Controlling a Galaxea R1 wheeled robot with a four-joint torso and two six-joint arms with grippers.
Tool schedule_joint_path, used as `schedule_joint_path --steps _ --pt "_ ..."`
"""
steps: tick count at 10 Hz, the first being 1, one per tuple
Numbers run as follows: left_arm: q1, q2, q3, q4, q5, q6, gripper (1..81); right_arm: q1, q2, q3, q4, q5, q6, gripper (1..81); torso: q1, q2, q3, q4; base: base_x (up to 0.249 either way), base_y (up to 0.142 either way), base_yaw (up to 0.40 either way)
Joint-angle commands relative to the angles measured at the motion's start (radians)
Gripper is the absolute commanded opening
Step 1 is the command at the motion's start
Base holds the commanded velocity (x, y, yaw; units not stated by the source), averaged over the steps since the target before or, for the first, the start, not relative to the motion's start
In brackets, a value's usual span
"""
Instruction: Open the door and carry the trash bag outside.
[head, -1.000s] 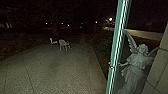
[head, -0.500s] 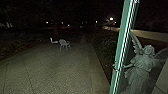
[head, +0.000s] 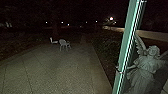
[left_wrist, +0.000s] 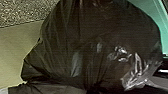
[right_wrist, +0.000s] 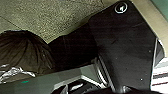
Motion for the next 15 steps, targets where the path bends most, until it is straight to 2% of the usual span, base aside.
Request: schedule_joint_path --steps 1,15 --pt "-0.066 -0.003 0.003 -0.006 0.049 -0.002 1.0 0.037 -0.001 0.008 -0.006 -0.039 -0.006 81.1 0.0 0.0 0.0 0.0 0.112 0.0 0.0" --pt "-0.066 -0.003 0.003 -0.006 0.049 -0.002 1.0 0.031 0.005 0.003 -0.006 -0.039 -0.008 81.1 -0.001 0.001 -0.001 0.0 0.114 0.0 0.0"
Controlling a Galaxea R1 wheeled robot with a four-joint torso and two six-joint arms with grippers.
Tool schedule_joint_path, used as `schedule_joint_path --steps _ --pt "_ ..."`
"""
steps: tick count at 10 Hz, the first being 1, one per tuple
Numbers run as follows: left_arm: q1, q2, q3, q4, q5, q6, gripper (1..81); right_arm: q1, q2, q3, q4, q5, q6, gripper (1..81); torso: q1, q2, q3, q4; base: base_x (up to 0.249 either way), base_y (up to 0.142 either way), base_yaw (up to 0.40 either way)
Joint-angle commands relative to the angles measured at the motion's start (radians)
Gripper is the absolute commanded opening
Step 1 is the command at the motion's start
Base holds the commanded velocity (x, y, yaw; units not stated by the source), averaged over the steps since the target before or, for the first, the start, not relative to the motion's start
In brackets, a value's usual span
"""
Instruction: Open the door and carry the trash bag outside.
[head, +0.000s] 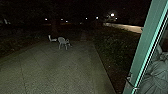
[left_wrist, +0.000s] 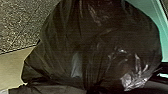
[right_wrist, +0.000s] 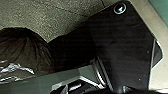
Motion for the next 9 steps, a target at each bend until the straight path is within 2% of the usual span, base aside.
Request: schedule_joint_path --steps 1,9 --pt "-0.055 -0.004 0.001 -0.006 0.053 -0.002 1.0 0.03 0.004 0.006 -0.006 -0.039 -0.001 81.1 0.0 0.0 0.0 0.0 0.115 0.0 0.0" --pt "-0.053 -0.004 0.001 -0.006 0.053 -0.002 1.0 0.03 0.007 0.004 -0.006 -0.053 -0.009 81.1 -0.001 -0.002 0.001 0.0 0.115 0.0 0.0"
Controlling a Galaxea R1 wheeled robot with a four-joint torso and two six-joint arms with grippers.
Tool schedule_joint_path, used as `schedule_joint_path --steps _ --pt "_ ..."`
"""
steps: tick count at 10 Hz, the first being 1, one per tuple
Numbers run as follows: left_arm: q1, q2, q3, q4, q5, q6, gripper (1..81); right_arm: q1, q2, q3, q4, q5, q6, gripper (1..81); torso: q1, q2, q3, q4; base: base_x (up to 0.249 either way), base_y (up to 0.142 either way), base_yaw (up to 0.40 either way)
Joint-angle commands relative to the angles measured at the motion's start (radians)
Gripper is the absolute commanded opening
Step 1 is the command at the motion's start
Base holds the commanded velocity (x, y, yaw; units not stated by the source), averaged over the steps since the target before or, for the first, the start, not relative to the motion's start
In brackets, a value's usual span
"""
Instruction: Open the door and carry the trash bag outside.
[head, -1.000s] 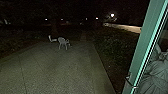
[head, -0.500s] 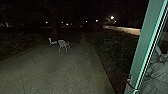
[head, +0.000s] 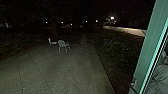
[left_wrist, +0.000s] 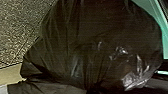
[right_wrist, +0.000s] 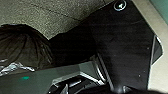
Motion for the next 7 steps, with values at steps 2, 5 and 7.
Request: schedule_joint_path --steps 2,5,7 --pt "-0.062 -0.006 0.001 -0.004 0.05 -0.002 1.0 0.036 0.0 0.006 -0.009 -0.042 -0.007 81.1 0.001 0.0 0.0 0.0 0.04 0.0 0.0" --pt "-0.062 -0.024 0.015 -0.004 0.057 -0.004 1.0 0.03 -0.038 0.077 -0.033 -0.042 -0.007 81.1 0.001 0.001 0.0 0.0 0.0 0.0 0.0" --pt "-0.065 -0.081 0.085 -0.006 0.054 -0.007 1.0 0.036 -0.145 0.22 -0.03 -0.04 0.004 81.1 0.001 0.001 0.0 0.0 0.0 0.0 0.0"
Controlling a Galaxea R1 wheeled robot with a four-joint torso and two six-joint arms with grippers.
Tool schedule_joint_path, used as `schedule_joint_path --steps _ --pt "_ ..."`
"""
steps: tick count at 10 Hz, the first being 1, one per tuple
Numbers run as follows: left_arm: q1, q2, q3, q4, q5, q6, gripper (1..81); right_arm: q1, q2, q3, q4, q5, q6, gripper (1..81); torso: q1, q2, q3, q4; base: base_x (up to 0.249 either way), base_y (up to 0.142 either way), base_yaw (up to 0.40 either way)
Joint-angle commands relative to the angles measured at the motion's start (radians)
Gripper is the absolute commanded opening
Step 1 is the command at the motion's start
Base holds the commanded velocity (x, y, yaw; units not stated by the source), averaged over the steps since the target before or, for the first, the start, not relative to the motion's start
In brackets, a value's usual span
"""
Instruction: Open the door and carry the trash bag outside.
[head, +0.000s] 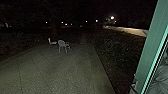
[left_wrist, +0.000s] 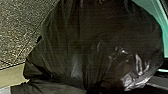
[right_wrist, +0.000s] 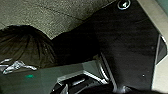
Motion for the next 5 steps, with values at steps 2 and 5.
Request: schedule_joint_path --steps 2,5 --pt "-0.079 -0.122 0.142 -0.008 0.047 -0.007 1.0 0.055 -0.24 0.312 -0.021 -0.037 0.012 81.1 0.0 0.0 -0.053 0.0 0.0 0.0 0.0" --pt "-0.107 -0.199 0.221 -0.044 0.047 -0.007 1.0 0.078 -0.335 0.451 -0.021 -0.039 0.009 81.1 0.0 0.0 -0.143 0.0 0.0 0.0 0.0"
